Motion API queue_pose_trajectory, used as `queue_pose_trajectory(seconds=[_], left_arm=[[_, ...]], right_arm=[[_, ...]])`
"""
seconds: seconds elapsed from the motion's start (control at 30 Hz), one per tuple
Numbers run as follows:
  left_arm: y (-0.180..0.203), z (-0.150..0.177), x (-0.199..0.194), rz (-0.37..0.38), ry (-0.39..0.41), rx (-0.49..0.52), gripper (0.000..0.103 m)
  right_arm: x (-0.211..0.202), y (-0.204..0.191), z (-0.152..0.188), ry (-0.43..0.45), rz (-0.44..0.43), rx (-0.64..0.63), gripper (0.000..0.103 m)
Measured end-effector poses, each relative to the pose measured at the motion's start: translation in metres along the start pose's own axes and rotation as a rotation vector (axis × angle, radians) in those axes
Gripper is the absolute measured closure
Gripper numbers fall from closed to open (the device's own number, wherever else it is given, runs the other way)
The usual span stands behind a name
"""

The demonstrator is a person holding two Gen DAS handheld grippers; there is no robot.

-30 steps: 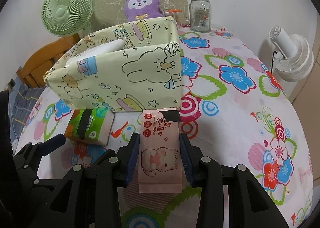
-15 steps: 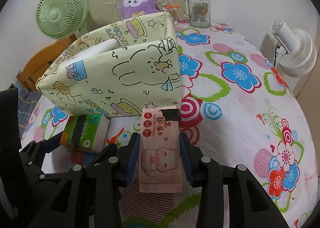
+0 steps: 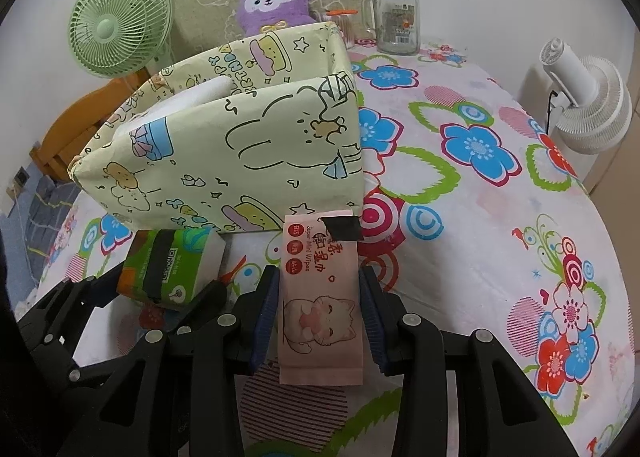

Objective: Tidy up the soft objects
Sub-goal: 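Grasp the pink wipes packet with the right tool while the left tool grasps the green tissue packet, then lift and carry the pink wipes and green tissue packet over the fabric box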

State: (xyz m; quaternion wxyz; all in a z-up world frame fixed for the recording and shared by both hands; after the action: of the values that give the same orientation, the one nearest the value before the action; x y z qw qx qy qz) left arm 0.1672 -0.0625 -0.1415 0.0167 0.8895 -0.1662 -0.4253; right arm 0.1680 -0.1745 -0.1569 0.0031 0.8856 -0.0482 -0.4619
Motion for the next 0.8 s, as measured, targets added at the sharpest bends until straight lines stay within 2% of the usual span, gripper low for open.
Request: queue_pose_trajectory(seconds=[0.47,0.8], left_arm=[[0.003,0.008,-0.017,0.021,0.022,-0.014,0.027],[0.007,0.01,-0.039,0.025,0.061,-0.012,0.027]], right_arm=[[-0.012,-0.004,0.006,0.01,0.008,-0.01,0.06],[-0.033,-0.008,0.007,0.048,0.007,-0.022,0.06]])
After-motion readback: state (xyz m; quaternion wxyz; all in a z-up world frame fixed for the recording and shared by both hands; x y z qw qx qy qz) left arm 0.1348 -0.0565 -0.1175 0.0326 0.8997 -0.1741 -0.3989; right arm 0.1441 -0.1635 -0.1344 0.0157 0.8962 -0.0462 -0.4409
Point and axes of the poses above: each gripper's, at about its wrist camera, not at the fingertips, and x roughly the way its jaws point, y to its right, z to its underside, the point moved 3 cm from there along x, roughly the way its jaws point, and after that the axes turned 15 degrees about z, right-handed, at the moved point
